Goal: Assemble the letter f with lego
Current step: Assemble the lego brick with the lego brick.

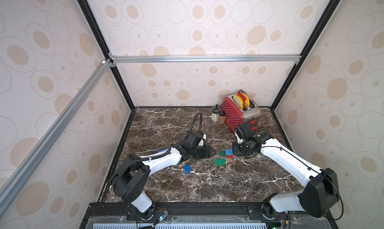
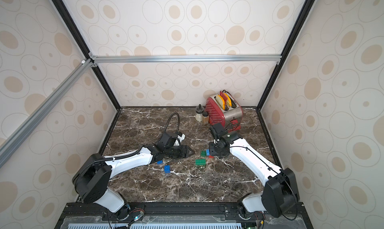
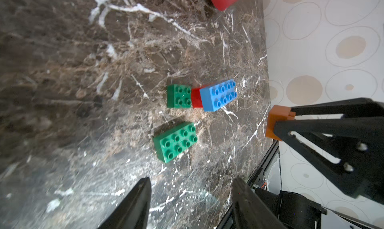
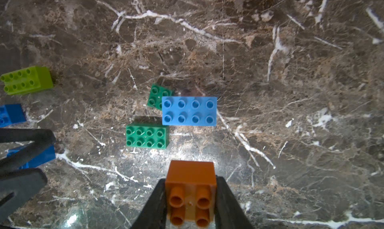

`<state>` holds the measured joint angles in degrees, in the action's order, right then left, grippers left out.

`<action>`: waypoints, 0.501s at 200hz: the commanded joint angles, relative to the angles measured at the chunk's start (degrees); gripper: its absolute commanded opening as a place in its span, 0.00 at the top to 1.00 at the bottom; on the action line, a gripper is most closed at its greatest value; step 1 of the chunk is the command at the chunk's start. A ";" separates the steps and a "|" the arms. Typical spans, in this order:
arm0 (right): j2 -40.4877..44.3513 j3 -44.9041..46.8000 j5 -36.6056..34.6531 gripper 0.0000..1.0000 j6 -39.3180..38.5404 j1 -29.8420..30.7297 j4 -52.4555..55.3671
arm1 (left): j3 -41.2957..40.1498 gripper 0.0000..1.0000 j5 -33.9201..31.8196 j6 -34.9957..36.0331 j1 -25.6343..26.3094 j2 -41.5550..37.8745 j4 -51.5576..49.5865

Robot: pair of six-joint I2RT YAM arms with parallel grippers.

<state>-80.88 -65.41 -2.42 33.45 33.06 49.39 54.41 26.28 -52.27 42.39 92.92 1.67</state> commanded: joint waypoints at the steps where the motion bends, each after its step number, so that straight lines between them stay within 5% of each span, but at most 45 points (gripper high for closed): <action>1: -3.25 -2.48 2.02 0.64 -4.49 -0.34 1.24 | 2.80 0.44 3.40 -5.30 0.11 3.43 10.39; 100: -10.08 -4.63 3.11 0.65 -7.39 -1.49 -0.53 | 9.48 0.53 7.94 -7.86 0.38 15.59 15.04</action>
<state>-89.76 -68.58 0.27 27.35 32.40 48.45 60.88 32.01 -58.22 42.50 105.51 13.87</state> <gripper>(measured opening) 0.352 0.479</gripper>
